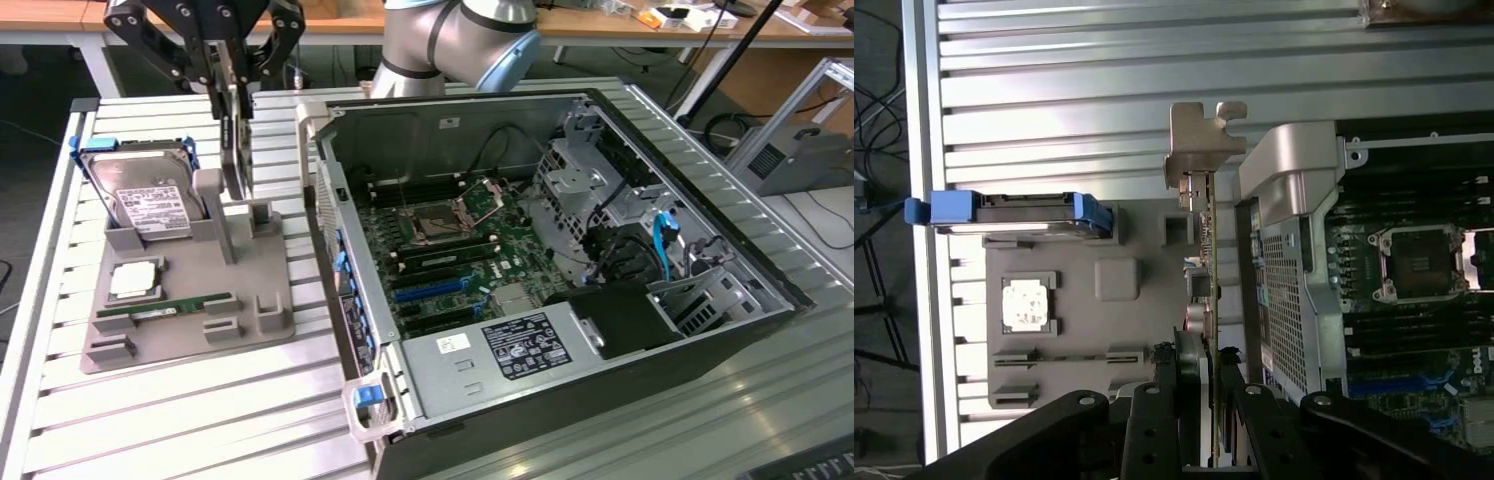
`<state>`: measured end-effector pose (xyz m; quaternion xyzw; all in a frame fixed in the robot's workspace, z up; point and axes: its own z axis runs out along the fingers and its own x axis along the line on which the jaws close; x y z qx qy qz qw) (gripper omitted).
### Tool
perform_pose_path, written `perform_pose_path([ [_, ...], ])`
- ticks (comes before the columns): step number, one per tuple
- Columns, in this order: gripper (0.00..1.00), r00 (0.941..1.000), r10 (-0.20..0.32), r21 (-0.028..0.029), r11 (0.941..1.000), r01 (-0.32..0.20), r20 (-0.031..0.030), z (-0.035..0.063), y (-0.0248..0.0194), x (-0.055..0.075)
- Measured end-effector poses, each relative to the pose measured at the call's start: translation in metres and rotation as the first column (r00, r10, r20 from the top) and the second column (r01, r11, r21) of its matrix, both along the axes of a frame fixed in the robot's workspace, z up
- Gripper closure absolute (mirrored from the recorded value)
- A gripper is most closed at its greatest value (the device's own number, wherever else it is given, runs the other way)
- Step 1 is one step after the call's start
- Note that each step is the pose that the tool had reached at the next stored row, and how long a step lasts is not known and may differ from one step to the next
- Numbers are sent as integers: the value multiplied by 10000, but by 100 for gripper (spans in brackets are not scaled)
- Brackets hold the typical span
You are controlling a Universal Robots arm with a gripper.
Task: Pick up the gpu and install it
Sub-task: 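Pick up the gpu and move the gpu toward the slot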
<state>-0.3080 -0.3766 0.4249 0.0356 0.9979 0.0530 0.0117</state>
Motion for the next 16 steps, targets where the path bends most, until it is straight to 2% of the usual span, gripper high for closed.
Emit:
perform_pose_path([
  [16, 73, 10000, 0, 84, 10000, 0, 0, 72, -2, 0],
])
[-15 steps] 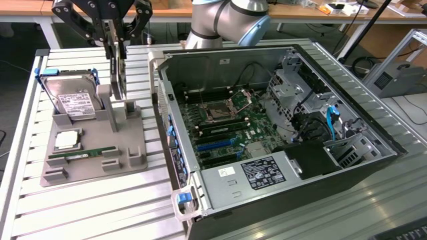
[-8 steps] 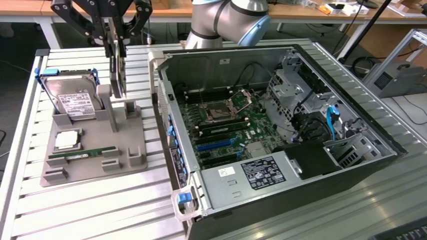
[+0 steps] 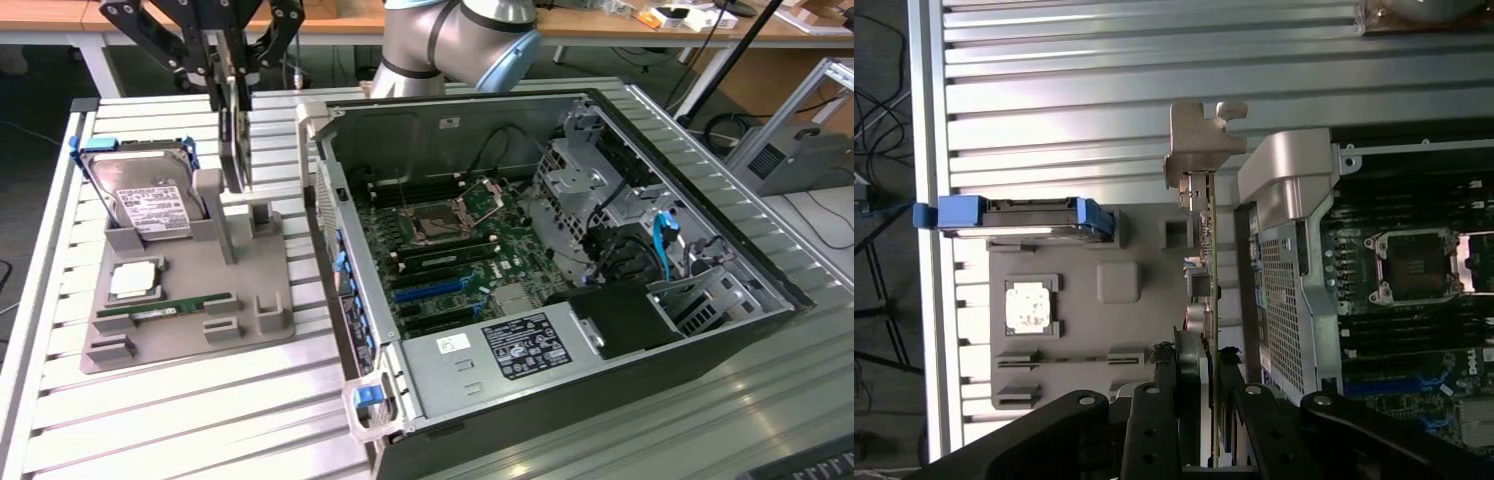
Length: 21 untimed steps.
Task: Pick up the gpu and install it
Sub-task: 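Pick up the gpu and move the gpu toward the slot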
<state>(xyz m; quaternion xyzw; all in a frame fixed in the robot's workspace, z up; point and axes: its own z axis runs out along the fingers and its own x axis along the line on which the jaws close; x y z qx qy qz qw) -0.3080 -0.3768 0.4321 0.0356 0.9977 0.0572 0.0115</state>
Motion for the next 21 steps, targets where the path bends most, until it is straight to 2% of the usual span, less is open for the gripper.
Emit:
perform_pose_path([
  [21, 73, 10000, 0, 112, 9999, 0, 0, 82, -3, 0],
])
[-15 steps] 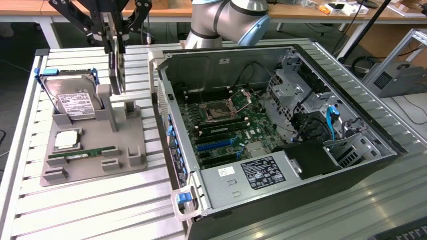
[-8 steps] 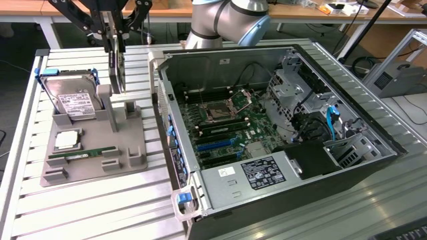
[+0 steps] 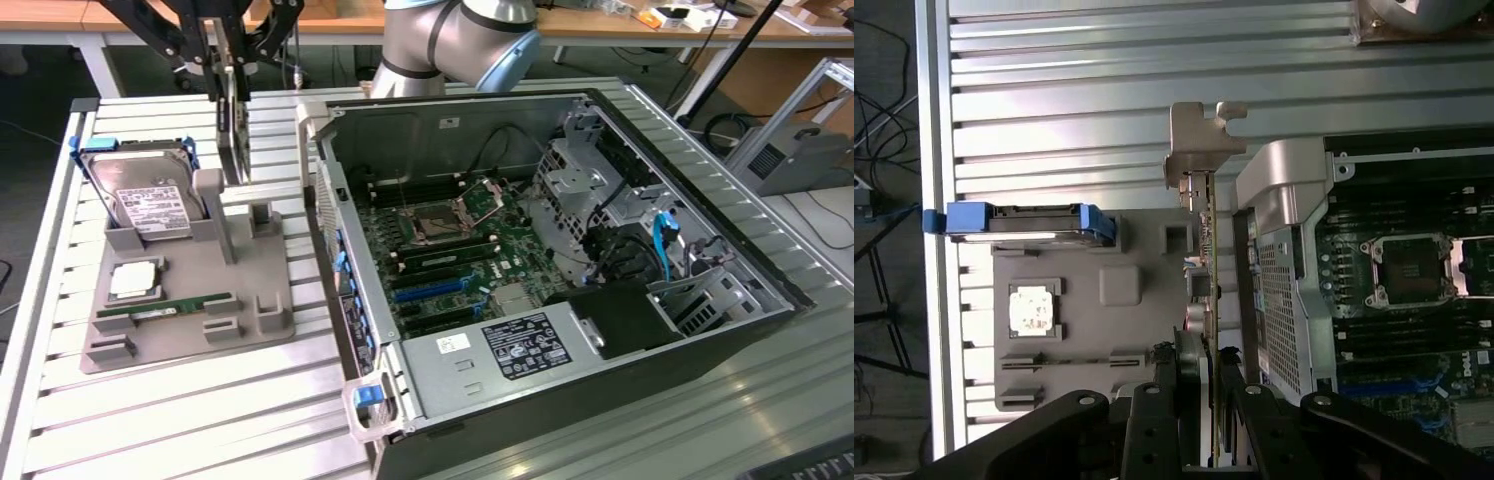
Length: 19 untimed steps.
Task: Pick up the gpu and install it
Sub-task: 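Pick up the gpu and move the gpu toward the slot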
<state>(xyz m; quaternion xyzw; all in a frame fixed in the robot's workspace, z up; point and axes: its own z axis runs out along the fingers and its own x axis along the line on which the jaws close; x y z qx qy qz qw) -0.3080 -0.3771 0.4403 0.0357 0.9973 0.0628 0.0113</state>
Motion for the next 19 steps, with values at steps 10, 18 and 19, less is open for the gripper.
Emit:
perform_pose_path([
  [10, 73, 10000, 0, 34, 10000, 0, 1, 45, -1, 0],
  [18, 73, 10000, 0, 76, 10000, 0, -1, 97, -1, 0],
  [19, 73, 10000, 0, 85, 10000, 0, -1, 100, -2, 1],
])
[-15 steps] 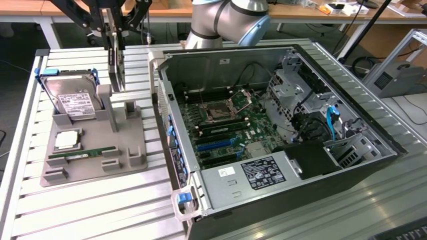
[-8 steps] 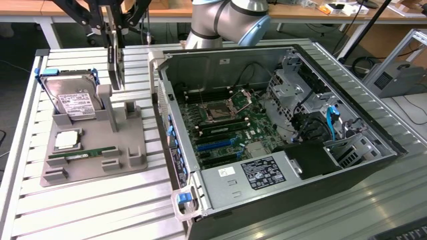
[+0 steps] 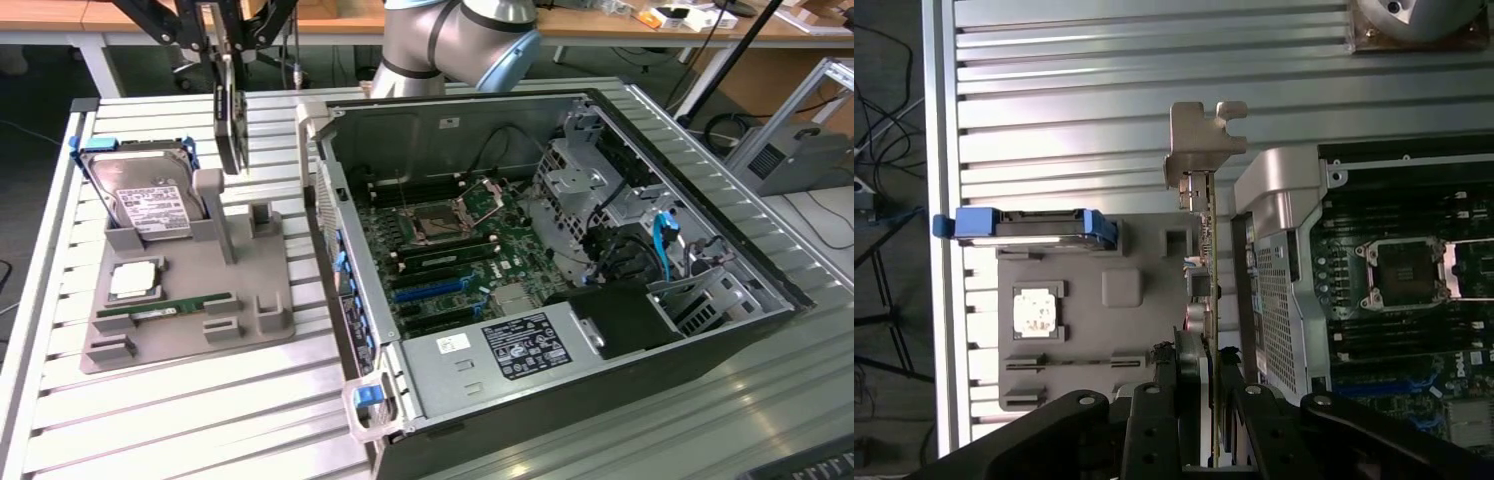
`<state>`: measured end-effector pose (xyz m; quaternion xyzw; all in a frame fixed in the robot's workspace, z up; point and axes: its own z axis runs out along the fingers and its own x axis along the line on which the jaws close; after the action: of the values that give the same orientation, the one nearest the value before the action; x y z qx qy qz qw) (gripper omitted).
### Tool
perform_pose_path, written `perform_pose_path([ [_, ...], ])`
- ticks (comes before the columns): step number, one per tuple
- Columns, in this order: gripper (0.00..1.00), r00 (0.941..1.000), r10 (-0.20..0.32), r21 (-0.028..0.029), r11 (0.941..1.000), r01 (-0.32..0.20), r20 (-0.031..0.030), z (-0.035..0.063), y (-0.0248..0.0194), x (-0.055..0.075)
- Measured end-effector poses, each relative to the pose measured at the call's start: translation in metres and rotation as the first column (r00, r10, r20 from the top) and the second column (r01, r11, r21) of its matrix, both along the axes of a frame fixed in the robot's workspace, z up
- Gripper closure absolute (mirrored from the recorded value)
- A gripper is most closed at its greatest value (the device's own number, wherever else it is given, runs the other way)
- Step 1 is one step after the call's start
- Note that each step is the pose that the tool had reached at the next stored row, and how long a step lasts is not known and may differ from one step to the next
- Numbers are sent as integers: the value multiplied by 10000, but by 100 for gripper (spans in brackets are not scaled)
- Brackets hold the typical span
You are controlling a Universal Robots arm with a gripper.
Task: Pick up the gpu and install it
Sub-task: 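Pick up the gpu and move the gpu toward the slot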
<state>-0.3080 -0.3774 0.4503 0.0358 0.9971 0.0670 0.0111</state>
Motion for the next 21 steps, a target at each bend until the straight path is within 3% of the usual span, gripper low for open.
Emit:
perform_pose_path([
  [6, 73, 10000, -1, 6, 10000, 1, 1, 0, 0, 0],
  [7, 73, 10000, 0, -27, 10000, 0, 2, 0, -2, 0],
  [9, 73, 10000, 0, -283, 9996, 0, 0, 0, -3, -1],
  [11, 73, 10000, 0, -583, 9983, 0, 2, 0, -3, -1],
  [12, 73, 10000, 0, -688, 9976, 0, 2, 0, -3, 0],
  [21, 73, 10000, 0, -713, 9975, 0, 2, -1, -39, 10],
])
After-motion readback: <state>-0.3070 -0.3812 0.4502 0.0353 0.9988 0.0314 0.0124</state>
